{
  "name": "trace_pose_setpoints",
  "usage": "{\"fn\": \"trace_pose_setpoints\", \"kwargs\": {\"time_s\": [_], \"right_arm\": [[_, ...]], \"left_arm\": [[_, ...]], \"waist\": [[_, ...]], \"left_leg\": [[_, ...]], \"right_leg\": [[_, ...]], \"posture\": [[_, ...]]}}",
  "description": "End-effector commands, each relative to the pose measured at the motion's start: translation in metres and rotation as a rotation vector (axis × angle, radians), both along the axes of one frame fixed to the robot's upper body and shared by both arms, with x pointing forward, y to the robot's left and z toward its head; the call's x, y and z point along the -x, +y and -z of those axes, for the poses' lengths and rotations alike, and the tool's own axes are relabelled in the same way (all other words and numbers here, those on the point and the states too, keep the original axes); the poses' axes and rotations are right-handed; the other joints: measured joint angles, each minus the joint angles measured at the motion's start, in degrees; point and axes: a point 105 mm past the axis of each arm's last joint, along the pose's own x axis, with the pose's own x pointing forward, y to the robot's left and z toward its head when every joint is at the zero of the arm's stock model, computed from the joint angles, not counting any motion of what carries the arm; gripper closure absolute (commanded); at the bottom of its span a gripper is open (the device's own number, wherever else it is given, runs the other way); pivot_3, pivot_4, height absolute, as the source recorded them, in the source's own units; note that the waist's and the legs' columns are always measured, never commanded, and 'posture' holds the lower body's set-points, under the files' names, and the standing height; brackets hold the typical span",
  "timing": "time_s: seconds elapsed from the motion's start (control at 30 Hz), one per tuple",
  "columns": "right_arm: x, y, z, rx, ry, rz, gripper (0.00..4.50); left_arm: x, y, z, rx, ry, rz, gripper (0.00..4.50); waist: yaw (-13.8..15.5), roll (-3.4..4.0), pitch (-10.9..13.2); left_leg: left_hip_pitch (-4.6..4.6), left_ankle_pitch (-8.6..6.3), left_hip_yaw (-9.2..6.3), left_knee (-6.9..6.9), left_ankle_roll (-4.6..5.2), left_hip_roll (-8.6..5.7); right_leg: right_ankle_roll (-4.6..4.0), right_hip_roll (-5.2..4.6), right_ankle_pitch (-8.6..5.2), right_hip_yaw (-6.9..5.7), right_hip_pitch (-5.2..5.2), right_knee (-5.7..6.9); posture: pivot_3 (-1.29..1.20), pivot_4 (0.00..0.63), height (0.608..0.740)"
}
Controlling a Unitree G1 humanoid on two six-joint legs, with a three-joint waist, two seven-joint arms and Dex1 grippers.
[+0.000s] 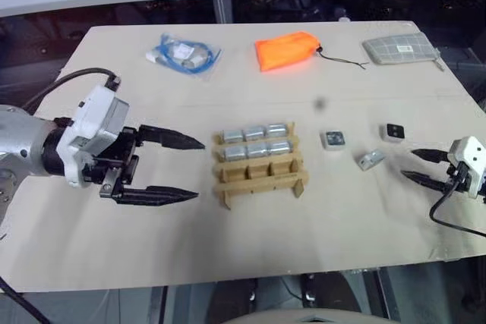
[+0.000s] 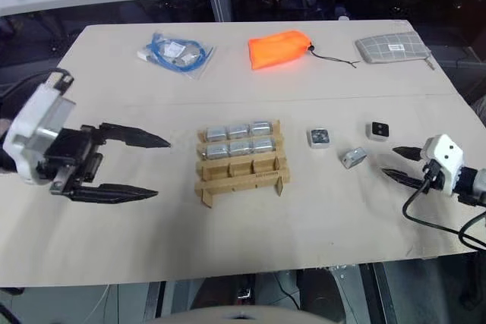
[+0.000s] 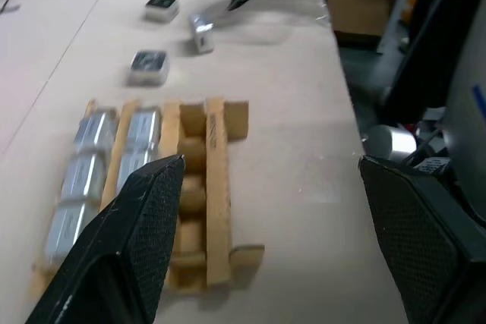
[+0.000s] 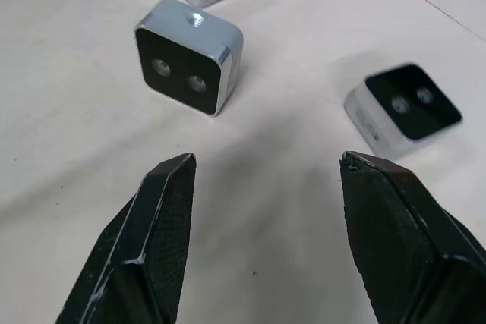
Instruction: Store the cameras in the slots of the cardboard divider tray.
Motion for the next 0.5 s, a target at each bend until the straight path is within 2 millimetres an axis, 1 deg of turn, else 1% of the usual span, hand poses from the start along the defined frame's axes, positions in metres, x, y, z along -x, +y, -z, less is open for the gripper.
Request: {"fn": "trace_pose_setpoints", "kwargs": {"time_s": [0.03,0.17,0.27,0.37,0.5], "right_arm": [[-0.01,-0.017,-0.013,0.046,-0.03,0.052,1.5],[-0.029,-0.021,-0.026,-0.037,-0.084,0.139,1.5],[-0.05,-0.02,-0.035,-0.104,-0.119,0.237,1.5],[-0.072,-0.017,-0.04,-0.186,-0.129,0.354,1.5],[-0.09,0.001,-0.04,-0.28,-0.087,0.447,1.5]], "left_arm": [[0.005,-0.009,-0.009,-0.006,-0.026,0.058,0.7],[0.008,-0.012,-0.013,-0.004,-0.027,0.076,0.7],[0.006,-0.01,-0.012,-0.009,-0.027,0.071,0.7],[0.005,-0.009,-0.01,-0.016,-0.031,0.065,0.7],[0.005,-0.005,-0.009,-0.019,-0.038,0.043,0.7]], "waist": [[0.0,-0.02,0.03],[-0.02,0.01,0.06],[-0.22,0.01,0.06],[-0.27,0.03,0.08],[-0.09,0.04,0.09]], "left_leg": [[0.0,0.01,0.03,0.01,-0.01,-0.01],[-0.01,0.04,0.07,0.02,-0.06,-0.01],[-0.01,0.05,0.07,0.02,-0.08,0.02],[0.0,0.05,0.11,0.02,-0.08,0.02],[-0.03,0.05,0.09,0.02,-0.09,0.02]], "right_leg": [[0.0,0.0,0.0,0.02,0.0,0.0],[0.01,-0.01,0.0,0.06,-0.02,-0.02],[0.0,0.02,0.0,0.06,-0.03,0.0],[0.0,0.02,0.01,0.11,-0.03,0.02],[0.0,0.02,0.01,0.09,-0.05,0.01]], "posture": [[0.0,0.15,0.74],[0.0,0.15,0.74],[0.0,0.15,0.74],[0.0,0.15,0.74],[0.0,0.15,0.74]]}}
